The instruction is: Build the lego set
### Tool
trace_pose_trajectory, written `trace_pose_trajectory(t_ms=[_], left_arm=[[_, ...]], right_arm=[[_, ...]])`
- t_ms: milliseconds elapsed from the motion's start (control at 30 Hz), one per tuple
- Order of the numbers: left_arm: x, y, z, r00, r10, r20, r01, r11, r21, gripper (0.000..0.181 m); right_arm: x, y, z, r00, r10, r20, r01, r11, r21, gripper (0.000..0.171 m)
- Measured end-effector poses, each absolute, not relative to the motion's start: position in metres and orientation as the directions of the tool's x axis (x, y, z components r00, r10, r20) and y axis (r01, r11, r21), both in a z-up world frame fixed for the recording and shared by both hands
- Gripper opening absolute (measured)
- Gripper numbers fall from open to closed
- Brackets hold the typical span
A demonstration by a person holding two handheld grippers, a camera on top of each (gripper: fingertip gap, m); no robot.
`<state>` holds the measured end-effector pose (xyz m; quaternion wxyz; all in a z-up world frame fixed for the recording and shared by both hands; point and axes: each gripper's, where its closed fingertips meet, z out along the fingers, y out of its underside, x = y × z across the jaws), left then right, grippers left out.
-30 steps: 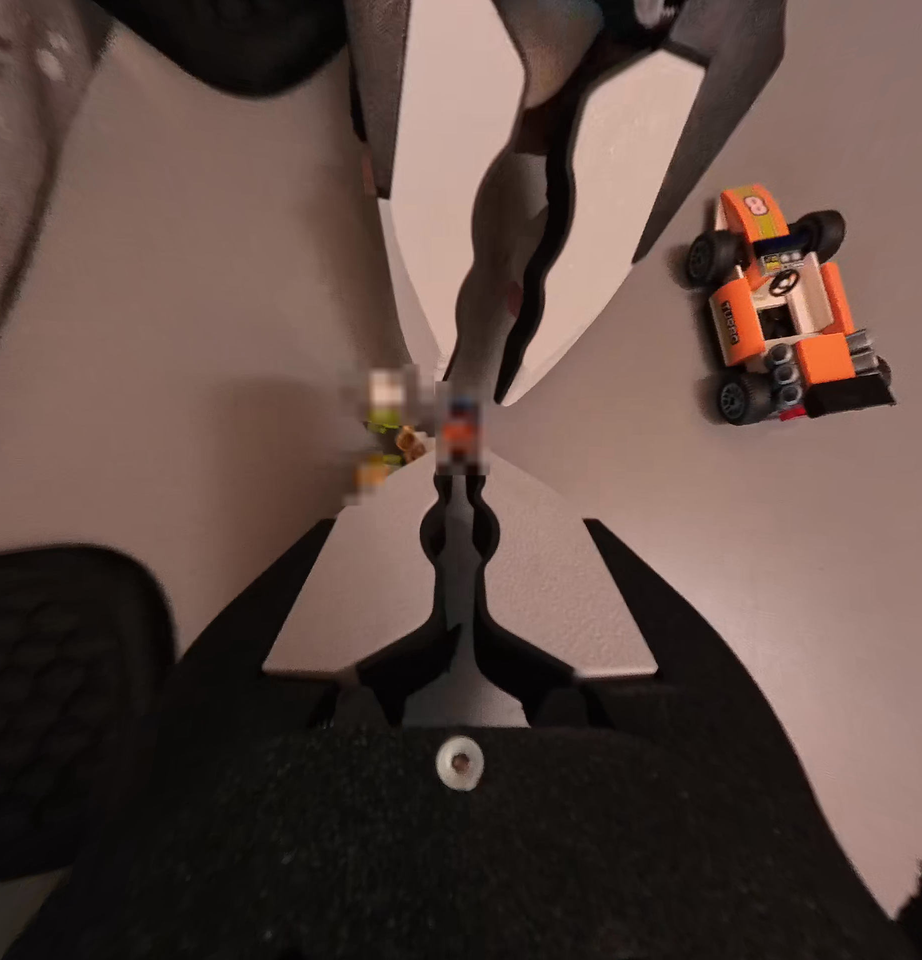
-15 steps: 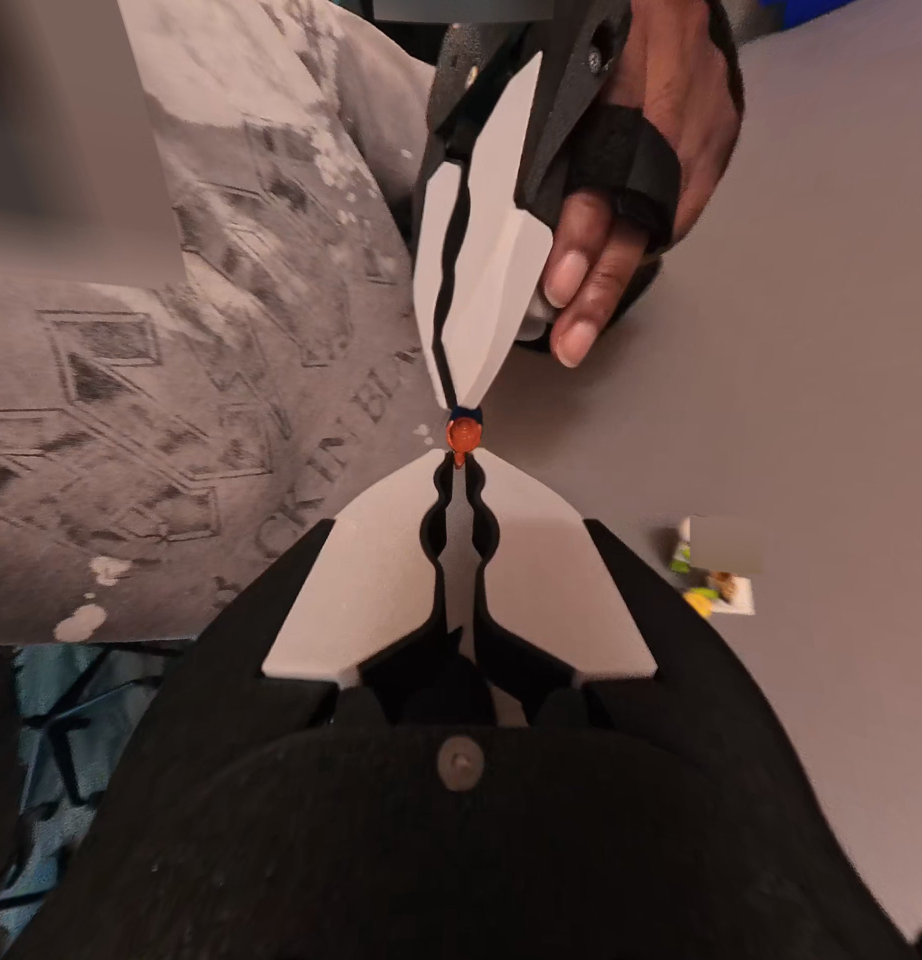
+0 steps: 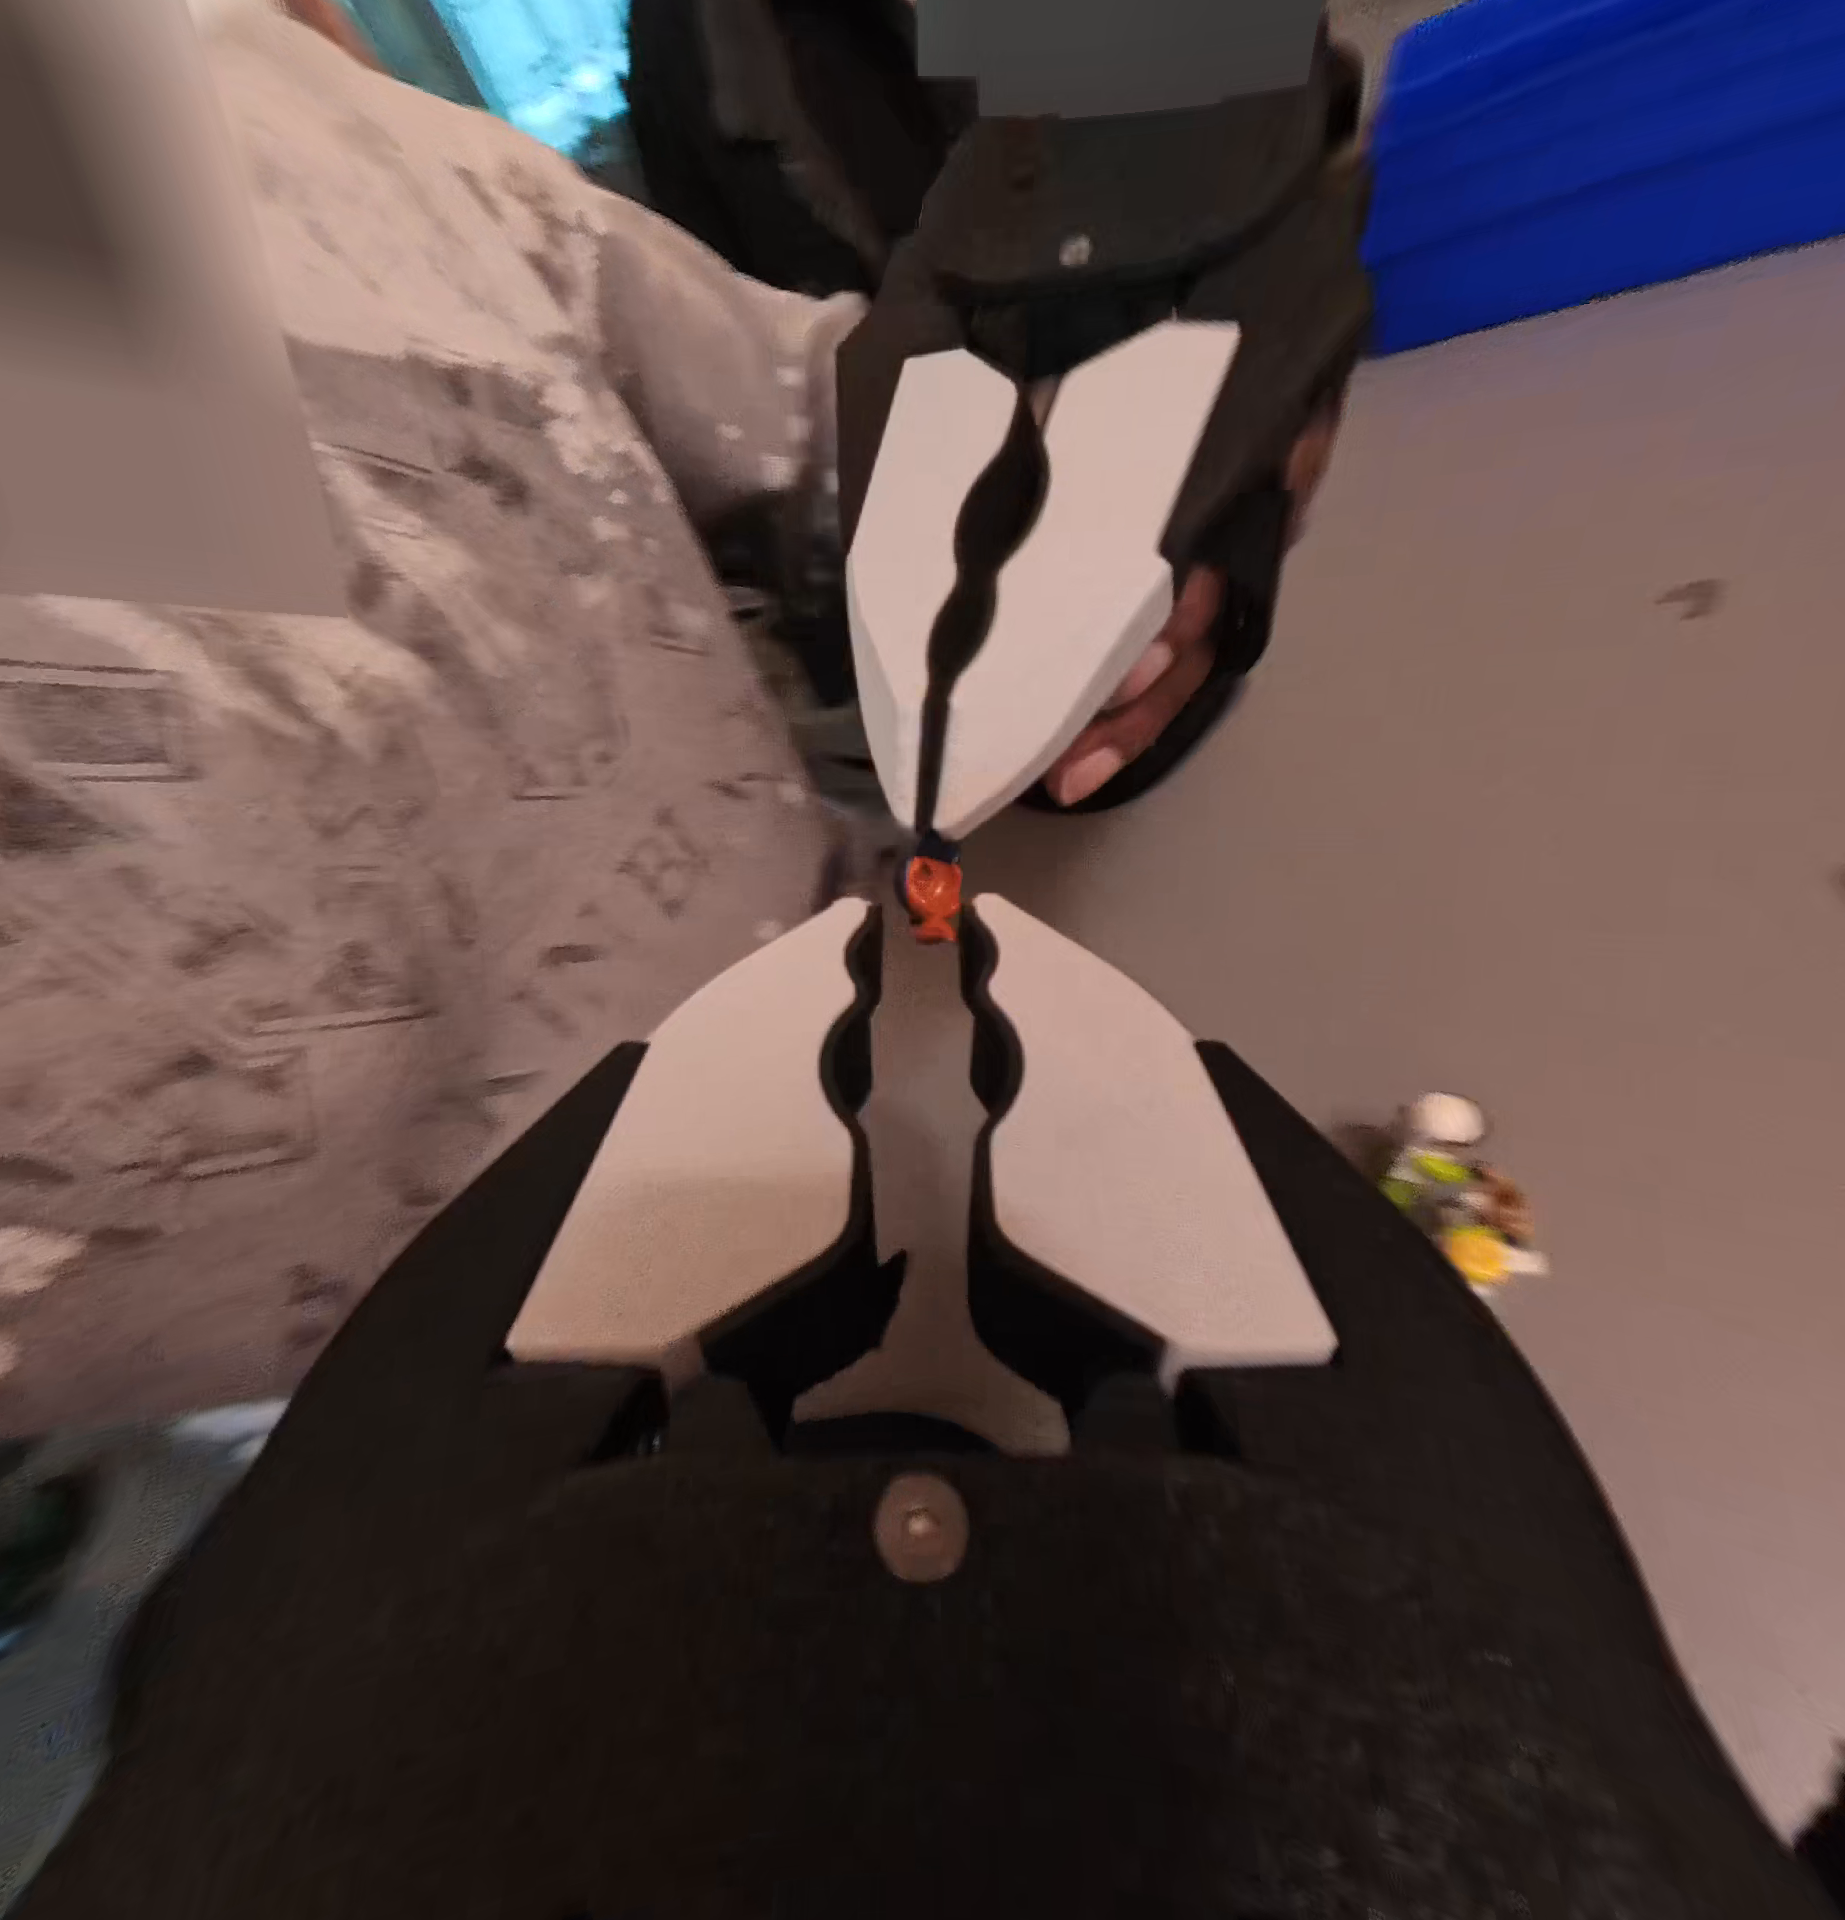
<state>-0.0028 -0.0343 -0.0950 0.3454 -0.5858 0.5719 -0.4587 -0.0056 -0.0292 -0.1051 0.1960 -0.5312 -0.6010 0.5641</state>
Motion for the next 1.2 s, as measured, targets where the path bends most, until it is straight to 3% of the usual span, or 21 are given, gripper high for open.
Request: trace_pose_trajectory(t_ms=[133,300,433,533,567,667,733,800,900,1033,1200], left_arm=[[-0.006,-0.009,-0.104,-0.009,-0.876,0.482,-0.331,-0.452,-0.829,0.000],[-0.001,0.014,-0.110,-0.050,-0.638,0.769,-0.261,-0.735,-0.626,0.000],[0.007,0.024,-0.111,-0.092,-0.515,0.852,-0.233,-0.821,-0.521,0.000],[0.011,0.024,-0.112,-0.111,-0.479,0.870,-0.242,-0.836,-0.492,0.000],[0.012,0.025,-0.113,-0.111,-0.478,0.871,-0.245,-0.836,-0.491,0.000],[0.010,0.030,-0.115,-0.101,-0.482,0.870,-0.237,-0.838,-0.492,0.000],[0.008,0.036,-0.120,-0.080,-0.519,0.851,-0.224,-0.822,-0.523,0.000],[0.002,0.045,-0.126,-0.035,-0.643,0.765,-0.200,-0.746,-0.636,0.003],[-0.014,0.061,-0.143,0.073,-0.828,0.556,-0.253,-0.555,-0.793,0.022],[-0.022,0.064,-0.190,0.126,-0.961,0.245,-0.477,-0.275,-0.835,0.042],[-0.009,0.063,-0.220,0.115,-0.987,0.115,-0.558,-0.160,-0.814,0.039]], right_arm=[[-0.010,-0.002,-0.107,-0.041,0.998,0.041,0.354,0.053,-0.934,0.021],[-0.004,0.020,-0.110,0.289,0.780,0.556,0.513,0.364,-0.777,0.024],[0.002,0.029,-0.113,0.347,0.551,0.759,0.659,0.432,-0.615,0.023],[0.001,0.036,-0.120,0.321,0.495,0.807,0.718,0.429,-0.549,0.021],[0.000,0.037,-0.121,0.310,0.491,0.814,0.724,0.433,-0.537,0.014],[-0.003,0.042,-0.124,0.314,0.512,0.799,0.733,0.404,-0.547,0.013],[-0.005,0.046,-0.129,0.352,0.579,0.735,0.718,0.337,-0.609,0.013],[-0.004,0.053,-0.140,0.417,0.684,0.599,0.686,0.196,-0.701,0.013],[0.004,0.061,-0.159,0.552,0.780,0.295,0.585,-0.110,-0.804,0.013],[0.009,0.067,-0.179,0.672,0.740,-0.010,0.441,-0.412,-0.797,0.013],[0.006,0.072,-0.195,0.739,0.670,-0.073,0.402,-0.526,-0.750,0.013]])
